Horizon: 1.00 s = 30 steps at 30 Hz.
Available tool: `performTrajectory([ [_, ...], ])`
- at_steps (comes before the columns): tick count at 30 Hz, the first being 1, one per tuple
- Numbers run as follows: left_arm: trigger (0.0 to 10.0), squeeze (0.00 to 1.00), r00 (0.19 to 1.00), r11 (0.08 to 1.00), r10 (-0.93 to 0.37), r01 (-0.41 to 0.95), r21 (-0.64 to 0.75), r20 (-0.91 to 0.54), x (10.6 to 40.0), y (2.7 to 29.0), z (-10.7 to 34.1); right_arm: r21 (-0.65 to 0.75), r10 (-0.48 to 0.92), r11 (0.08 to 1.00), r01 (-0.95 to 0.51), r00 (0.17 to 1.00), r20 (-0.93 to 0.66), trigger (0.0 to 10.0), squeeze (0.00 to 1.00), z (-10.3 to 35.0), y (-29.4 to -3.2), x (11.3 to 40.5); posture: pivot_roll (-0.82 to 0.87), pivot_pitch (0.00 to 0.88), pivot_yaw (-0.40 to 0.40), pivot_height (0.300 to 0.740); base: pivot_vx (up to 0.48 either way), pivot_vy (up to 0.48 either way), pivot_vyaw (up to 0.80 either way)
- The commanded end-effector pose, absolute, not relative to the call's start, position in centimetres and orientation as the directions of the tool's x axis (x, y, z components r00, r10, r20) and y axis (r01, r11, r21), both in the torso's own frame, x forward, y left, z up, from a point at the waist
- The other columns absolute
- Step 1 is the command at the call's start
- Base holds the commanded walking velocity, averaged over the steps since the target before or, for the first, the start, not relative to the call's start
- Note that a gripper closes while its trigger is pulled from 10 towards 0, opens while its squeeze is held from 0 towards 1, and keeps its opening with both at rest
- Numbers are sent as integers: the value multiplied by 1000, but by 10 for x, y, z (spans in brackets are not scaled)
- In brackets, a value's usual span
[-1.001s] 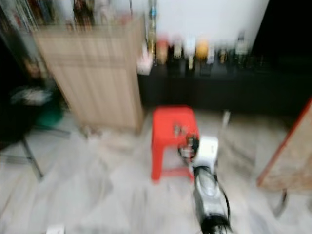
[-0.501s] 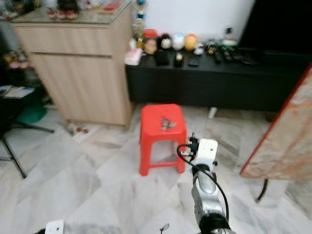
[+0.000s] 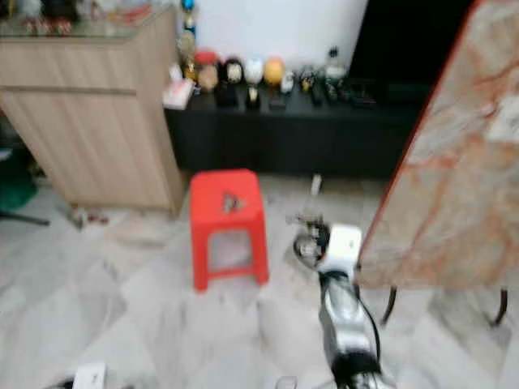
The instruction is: Hang keys on a hook
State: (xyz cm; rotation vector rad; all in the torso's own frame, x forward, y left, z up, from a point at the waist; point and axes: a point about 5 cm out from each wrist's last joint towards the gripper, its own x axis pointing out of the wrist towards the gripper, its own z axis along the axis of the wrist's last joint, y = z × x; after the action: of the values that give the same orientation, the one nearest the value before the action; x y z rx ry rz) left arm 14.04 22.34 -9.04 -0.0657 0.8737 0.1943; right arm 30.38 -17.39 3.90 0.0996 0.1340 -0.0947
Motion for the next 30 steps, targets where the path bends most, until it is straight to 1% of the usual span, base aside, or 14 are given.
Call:
performTrajectory([
  [1,10000,0,613,982,148,-184,42,-776,136,228,-91,122,-86,988,100,990,-114,10000,0,46,-168,309,-37,0,-36,740,0,-454,0],
  [17,10000,0,628,984,142,-173,41,-765,140,226,-90,121,-87,988,100,990,-108,10000,0,48,-168,311,-29,0,-37,740,0,-449,0],
  [20,10000,0,628,980,156,-192,43,-763,140,227,-89,122,-89,987,103,990,-110,10000,0,48,-168,311,-27,0,-39,740,0,0,0],
  [30,10000,0,629,981,152,-192,37,-762,140,226,-90,118,-99,987,112,988,-116,10000,0,46,-170,309,-29,0,-38,740,0,0,0],
])
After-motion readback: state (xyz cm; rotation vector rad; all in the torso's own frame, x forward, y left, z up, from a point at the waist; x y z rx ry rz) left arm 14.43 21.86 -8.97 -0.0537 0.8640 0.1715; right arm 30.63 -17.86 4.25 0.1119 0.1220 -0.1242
